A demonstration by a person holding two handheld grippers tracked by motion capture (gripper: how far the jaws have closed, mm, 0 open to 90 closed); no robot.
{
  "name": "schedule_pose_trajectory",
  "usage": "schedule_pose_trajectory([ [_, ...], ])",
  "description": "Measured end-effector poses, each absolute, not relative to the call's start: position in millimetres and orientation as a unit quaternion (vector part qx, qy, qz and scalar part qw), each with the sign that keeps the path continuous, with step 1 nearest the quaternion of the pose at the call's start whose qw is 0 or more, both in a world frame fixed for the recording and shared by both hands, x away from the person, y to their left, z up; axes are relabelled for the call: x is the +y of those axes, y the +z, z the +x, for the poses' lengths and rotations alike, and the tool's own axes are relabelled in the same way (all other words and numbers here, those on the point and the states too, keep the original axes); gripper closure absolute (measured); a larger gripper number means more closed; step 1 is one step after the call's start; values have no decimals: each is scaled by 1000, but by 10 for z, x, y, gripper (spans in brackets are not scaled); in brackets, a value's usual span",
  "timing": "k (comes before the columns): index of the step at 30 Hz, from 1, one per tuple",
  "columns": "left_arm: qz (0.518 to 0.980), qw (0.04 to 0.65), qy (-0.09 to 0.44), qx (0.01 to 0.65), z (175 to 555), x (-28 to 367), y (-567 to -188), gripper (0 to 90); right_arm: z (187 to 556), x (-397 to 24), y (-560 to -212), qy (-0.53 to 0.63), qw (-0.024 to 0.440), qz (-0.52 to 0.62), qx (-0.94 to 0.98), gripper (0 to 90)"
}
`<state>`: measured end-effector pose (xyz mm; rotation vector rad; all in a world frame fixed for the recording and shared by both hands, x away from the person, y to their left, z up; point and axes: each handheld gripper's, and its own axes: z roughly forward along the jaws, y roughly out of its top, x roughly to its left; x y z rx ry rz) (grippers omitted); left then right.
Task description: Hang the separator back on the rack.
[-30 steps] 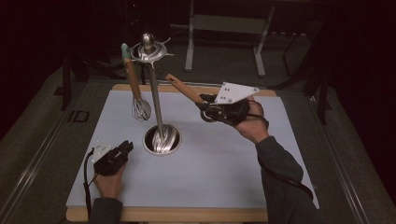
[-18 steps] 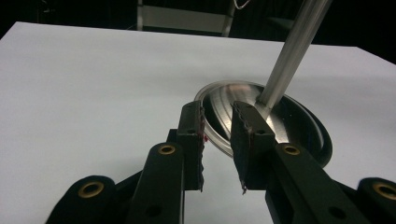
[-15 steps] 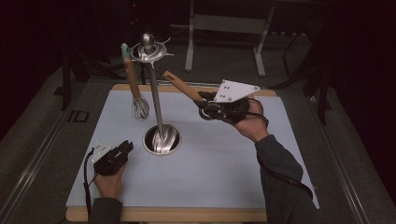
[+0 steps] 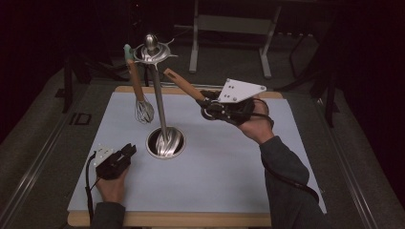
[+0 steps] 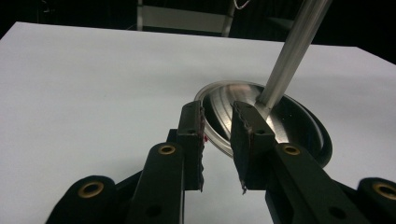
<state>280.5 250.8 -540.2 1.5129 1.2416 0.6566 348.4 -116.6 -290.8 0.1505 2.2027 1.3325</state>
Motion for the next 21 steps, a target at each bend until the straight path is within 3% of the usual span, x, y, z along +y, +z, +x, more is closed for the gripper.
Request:
schedule_pose_trajectory([
  [21,629,513,273,516,2806,2509,-5402,746,3444,-1107,-2791,506,285,48,813,711],
])
